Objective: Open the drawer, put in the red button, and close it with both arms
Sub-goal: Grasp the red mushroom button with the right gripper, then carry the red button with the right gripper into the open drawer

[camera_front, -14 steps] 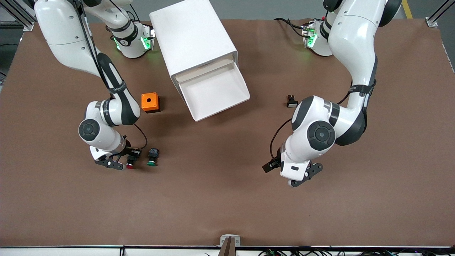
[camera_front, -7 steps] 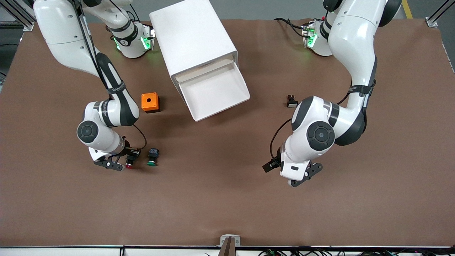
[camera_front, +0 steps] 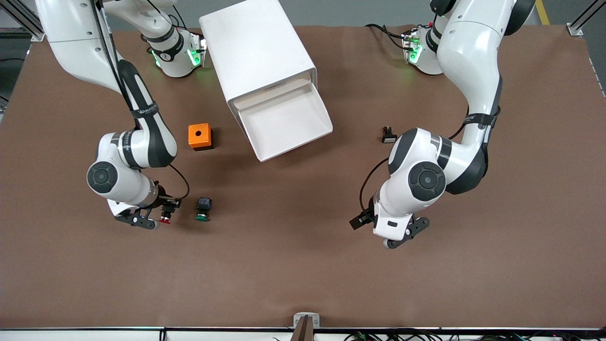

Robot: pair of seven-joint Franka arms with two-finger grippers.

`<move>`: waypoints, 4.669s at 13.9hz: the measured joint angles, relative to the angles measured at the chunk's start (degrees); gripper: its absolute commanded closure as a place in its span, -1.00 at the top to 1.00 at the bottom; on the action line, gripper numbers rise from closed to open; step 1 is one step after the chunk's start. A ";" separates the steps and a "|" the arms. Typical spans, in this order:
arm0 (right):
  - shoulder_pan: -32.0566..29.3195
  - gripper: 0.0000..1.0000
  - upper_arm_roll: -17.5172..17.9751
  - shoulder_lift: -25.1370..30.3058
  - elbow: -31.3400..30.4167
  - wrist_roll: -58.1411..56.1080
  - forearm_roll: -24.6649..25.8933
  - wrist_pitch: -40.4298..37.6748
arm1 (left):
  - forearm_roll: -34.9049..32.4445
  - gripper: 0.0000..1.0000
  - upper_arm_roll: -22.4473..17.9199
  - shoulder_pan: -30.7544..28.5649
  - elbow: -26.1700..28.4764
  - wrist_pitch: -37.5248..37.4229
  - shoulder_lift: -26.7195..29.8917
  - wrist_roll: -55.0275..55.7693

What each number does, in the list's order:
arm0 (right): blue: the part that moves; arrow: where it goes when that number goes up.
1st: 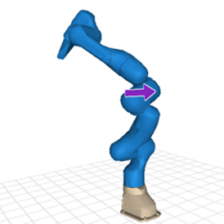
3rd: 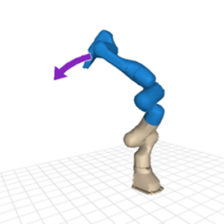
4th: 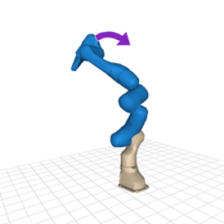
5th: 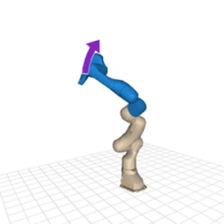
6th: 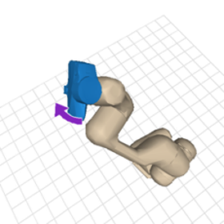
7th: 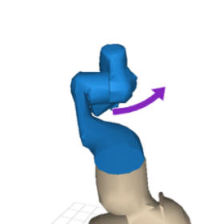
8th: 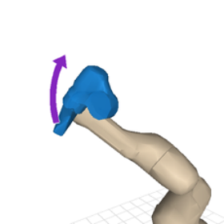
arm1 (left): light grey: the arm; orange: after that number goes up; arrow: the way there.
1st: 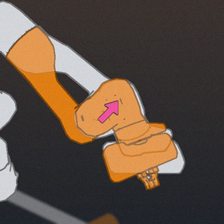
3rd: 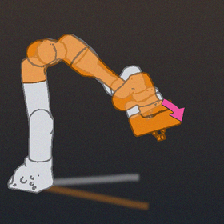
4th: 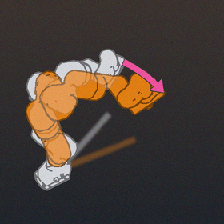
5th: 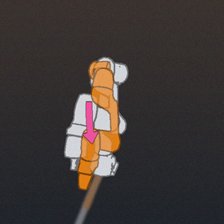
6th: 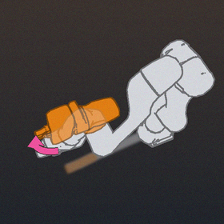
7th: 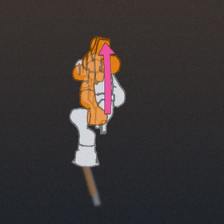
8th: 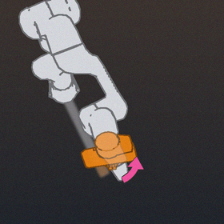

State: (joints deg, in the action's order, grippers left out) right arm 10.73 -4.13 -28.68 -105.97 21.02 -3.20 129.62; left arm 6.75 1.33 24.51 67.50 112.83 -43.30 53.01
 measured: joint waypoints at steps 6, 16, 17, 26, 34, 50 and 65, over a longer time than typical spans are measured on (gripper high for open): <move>0.01 -0.99 0.27 6.13 3.78 5.23 -0.03 -13.35 | 0.00 0.99 -0.02 -0.65 0.48 0.00 0.00 0.00; 6.77 -0.99 1.22 15.58 4.40 22.33 -0.16 -23.14 | 0.00 0.99 -0.01 -0.41 0.75 0.00 0.01 0.00; 7.87 -0.99 1.26 16.56 4.44 24.54 -0.17 -23.96 | 0.00 0.99 -0.01 -0.37 0.76 0.00 0.01 0.00; 18.83 -0.99 1.41 18.68 7.42 46.89 -2.40 -27.84 | 0.00 0.99 -0.01 -0.32 0.76 0.00 0.04 0.00; 27.66 -1.00 1.41 17.86 7.30 62.87 -2.49 -23.13 | 0.00 0.99 -0.01 -0.31 0.76 0.00 0.05 0.00; 39.11 -1.00 1.39 8.42 6.98 81.90 -2.50 -12.44 | -1.94 0.99 0.11 2.77 1.04 0.14 0.19 0.15; 41.68 -0.99 1.38 5.05 7.05 87.69 -2.50 -8.97 | -5.51 0.99 1.21 7.09 3.23 0.46 0.74 12.09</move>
State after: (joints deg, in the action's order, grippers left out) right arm 52.40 -2.74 -23.63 -98.91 108.72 -5.70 120.65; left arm 1.24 2.54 31.61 70.73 113.28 -42.56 65.09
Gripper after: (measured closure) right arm 0.581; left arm 0.004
